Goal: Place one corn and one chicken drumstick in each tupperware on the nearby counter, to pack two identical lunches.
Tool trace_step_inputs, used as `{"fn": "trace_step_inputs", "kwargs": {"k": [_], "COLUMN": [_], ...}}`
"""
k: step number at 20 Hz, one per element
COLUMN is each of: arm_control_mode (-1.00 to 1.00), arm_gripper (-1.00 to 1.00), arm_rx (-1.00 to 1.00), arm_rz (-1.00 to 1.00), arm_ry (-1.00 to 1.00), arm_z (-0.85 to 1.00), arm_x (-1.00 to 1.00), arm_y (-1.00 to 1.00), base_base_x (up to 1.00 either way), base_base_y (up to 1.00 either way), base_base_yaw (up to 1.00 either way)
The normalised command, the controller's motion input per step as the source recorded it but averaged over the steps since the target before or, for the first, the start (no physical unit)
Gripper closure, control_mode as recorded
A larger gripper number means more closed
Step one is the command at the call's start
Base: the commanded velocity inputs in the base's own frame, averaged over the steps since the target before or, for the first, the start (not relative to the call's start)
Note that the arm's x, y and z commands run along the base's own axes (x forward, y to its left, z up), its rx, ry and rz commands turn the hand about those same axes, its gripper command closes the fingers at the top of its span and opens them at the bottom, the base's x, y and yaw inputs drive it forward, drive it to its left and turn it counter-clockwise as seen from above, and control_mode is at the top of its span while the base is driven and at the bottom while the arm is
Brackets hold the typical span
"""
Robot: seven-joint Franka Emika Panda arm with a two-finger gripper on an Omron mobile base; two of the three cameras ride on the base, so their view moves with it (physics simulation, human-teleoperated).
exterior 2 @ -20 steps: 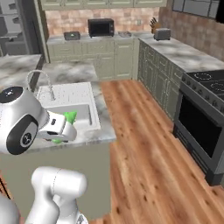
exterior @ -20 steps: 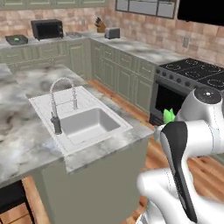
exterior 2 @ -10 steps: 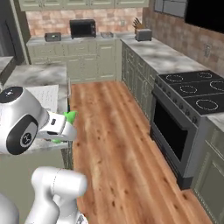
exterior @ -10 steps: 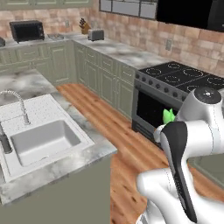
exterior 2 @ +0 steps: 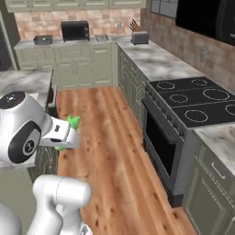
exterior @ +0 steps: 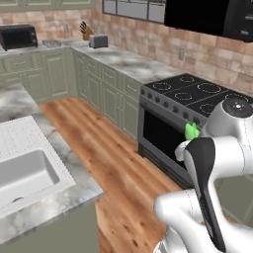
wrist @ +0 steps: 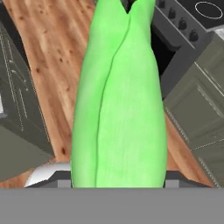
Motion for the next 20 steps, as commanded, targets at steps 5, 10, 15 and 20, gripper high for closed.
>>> {"fn": "trace_step_inputs", "kwargs": {"k": [5,10,15,20], "arm_control_mode": [1.00,1.00,1.00,1.00], "arm_gripper": [1.00,1.00,1.00,1.00], "arm_rx": [0.00,0.00,0.00,0.00], "arm_rz": [0.00,0.00,0.00,0.00], "arm_ry": [0.00,0.00,0.00,0.00], "arm_z": [0.00,0.00,0.00,0.00], "arm_x": [0.00,0.00,0.00,0.00], "arm_y": [0.00,0.00,0.00,0.00], "base_base_x": [1.00,1.00,1.00,1.00], "base_base_y": [-0.01,-0.01,-0.20,-0.22], "base_base_yaw": [0.00,0.03,0.05,0.26]}}
